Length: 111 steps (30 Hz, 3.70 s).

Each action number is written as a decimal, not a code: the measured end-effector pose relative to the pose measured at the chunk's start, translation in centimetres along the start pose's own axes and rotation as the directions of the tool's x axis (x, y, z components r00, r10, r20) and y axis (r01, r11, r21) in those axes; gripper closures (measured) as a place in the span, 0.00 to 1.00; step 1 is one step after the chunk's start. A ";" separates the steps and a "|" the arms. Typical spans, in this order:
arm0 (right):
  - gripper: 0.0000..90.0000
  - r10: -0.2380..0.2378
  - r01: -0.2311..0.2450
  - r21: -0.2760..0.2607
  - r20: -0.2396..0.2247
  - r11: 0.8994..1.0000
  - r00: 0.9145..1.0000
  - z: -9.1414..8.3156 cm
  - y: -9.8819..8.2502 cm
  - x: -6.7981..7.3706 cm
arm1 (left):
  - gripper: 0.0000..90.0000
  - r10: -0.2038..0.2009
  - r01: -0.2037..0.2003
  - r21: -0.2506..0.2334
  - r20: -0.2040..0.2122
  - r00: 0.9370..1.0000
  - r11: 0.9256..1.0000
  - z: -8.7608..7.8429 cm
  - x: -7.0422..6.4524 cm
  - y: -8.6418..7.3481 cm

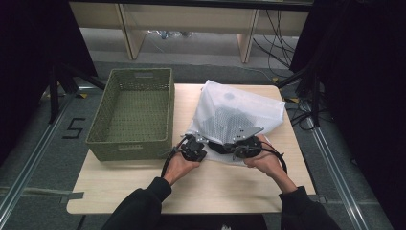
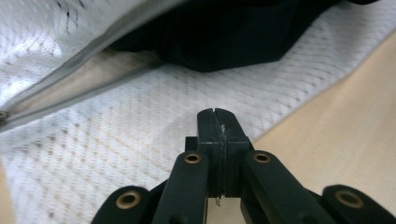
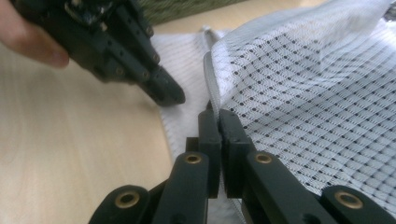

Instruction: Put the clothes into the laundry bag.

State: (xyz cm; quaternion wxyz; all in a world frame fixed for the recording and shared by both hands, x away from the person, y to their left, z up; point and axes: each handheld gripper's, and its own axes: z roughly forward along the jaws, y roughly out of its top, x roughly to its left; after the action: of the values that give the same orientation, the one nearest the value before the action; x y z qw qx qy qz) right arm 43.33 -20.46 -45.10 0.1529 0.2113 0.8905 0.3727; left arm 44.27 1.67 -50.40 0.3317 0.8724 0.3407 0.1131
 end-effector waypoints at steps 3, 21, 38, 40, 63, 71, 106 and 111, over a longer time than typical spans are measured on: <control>0.99 -0.016 0.016 0.004 -0.022 1.000 1.000 0.1 -0.3 0.4 | 0.99 -0.005 0.005 -0.011 0.010 1.000 1.000 -0.3 -0.4 -0.5; 0.99 -0.020 0.026 0.069 -0.091 0.997 0.996 1.7 -1.8 2.3 | 0.99 -0.008 0.009 -0.013 0.068 0.998 1.000 -1.6 -2.3 -2.3; 0.99 0.020 -0.029 0.119 0.076 0.992 0.997 4.9 -1.8 -2.3 | 0.99 0.032 -0.031 -0.012 0.073 0.997 0.999 -1.5 -2.5 -2.2; 0.99 0.015 -0.029 0.131 0.103 0.991 0.995 5.1 -1.7 -2.9 | 0.99 0.003 -0.002 -0.008 0.079 0.997 1.000 -1.5 -2.5 -2.2; 0.99 -0.021 0.005 0.090 0.182 0.996 0.983 2.3 -1.3 -3.8 | 0.98 0.006 -0.005 -0.018 0.066 0.998 1.000 -1.5 -2.5 -2.2; 1.00 -0.109 0.079 0.180 0.161 0.981 0.981 2.1 -2.4 -1.8 | 0.96 0.027 -0.026 -0.025 0.070 0.997 0.999 -1.5 -2.4 -2.2; 0.39 0.173 -0.179 0.017 0.199 0.984 0.965 -0.6 -3.6 -2.2 | 0.36 -0.022 0.030 -0.131 0.068 0.997 0.991 -6.1 -1.7 -2.0; 0.37 0.201 -0.201 -0.023 0.184 0.979 0.962 -1.2 -3.5 -2.0 | 0.34 -0.012 0.022 -0.140 0.072 0.997 0.990 -6.5 -1.7 -2.2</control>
State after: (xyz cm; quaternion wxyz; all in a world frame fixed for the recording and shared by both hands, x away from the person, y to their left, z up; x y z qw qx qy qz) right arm 43.65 -24.40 -46.63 0.1972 0.3341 0.8457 0.3665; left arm 39.09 4.98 -46.93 0.4051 0.8474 0.3274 0.1030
